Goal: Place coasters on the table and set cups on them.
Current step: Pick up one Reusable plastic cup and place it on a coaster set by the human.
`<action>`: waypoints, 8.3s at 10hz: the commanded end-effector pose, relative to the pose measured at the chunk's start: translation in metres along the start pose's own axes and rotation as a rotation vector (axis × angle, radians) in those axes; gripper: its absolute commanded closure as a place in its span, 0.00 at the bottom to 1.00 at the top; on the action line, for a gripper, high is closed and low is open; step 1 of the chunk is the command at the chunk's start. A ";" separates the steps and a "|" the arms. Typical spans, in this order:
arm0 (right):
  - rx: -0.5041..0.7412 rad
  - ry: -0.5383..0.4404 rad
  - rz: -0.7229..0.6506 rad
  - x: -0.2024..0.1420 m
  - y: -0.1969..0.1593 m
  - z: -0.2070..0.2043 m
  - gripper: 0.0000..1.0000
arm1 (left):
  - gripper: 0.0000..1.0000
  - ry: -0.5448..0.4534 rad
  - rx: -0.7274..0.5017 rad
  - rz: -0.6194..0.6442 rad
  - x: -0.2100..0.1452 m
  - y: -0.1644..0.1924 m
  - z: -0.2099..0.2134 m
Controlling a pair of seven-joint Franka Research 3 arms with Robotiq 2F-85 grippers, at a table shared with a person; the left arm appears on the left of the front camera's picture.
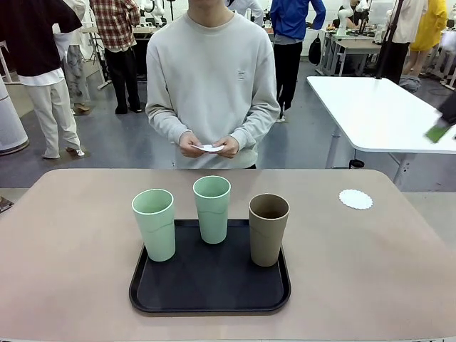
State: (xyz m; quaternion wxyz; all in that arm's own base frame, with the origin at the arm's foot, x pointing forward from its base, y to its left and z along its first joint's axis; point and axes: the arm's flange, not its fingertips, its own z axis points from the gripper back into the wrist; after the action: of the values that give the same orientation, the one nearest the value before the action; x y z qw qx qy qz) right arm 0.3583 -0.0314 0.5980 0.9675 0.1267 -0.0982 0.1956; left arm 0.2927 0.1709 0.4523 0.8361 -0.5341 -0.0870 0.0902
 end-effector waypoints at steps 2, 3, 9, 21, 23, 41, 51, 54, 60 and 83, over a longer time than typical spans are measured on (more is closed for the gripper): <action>0.112 -0.004 0.171 0.007 0.023 -0.061 0.00 | 0.00 -0.010 -0.013 -0.003 0.000 0.000 0.002; 0.109 0.029 0.196 0.010 0.031 -0.078 0.00 | 0.00 -0.010 -0.013 -0.003 0.000 0.000 0.002; 0.103 0.079 0.194 0.007 0.044 -0.098 0.00 | 0.00 -0.010 -0.013 -0.003 0.000 0.000 0.002; 0.512 -0.351 0.747 0.019 0.032 -0.152 0.00 | 0.00 -0.010 -0.013 -0.003 0.000 0.000 0.002; 0.532 -0.434 0.756 0.012 0.027 -0.172 0.00 | 0.00 -0.010 -0.013 -0.003 0.000 0.000 0.002; 0.496 -0.524 0.900 0.000 0.003 -0.218 0.00 | 0.00 -0.010 -0.013 -0.003 0.000 0.000 0.002; 0.510 -0.594 1.023 -0.012 -0.004 -0.238 0.00 | 0.00 -0.010 -0.013 -0.003 0.000 0.000 0.002; 0.508 -0.599 1.016 -0.012 -0.004 -0.239 0.00 | 0.00 -0.010 -0.013 -0.003 0.000 0.000 0.002; 0.689 -0.714 0.952 0.009 -0.007 -0.294 0.00 | 0.00 -0.010 -0.013 -0.003 0.000 0.000 0.002; 0.833 -0.730 0.891 0.045 0.014 -0.348 0.00 | 0.00 -0.010 -0.013 -0.003 0.000 0.000 0.002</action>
State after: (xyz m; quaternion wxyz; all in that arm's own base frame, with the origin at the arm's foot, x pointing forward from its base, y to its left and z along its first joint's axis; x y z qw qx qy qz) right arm 0.4333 0.0913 0.2829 0.5709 0.4728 -0.3717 0.5589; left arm 0.2931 0.1709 0.4526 0.8345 -0.5361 -0.0886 0.0911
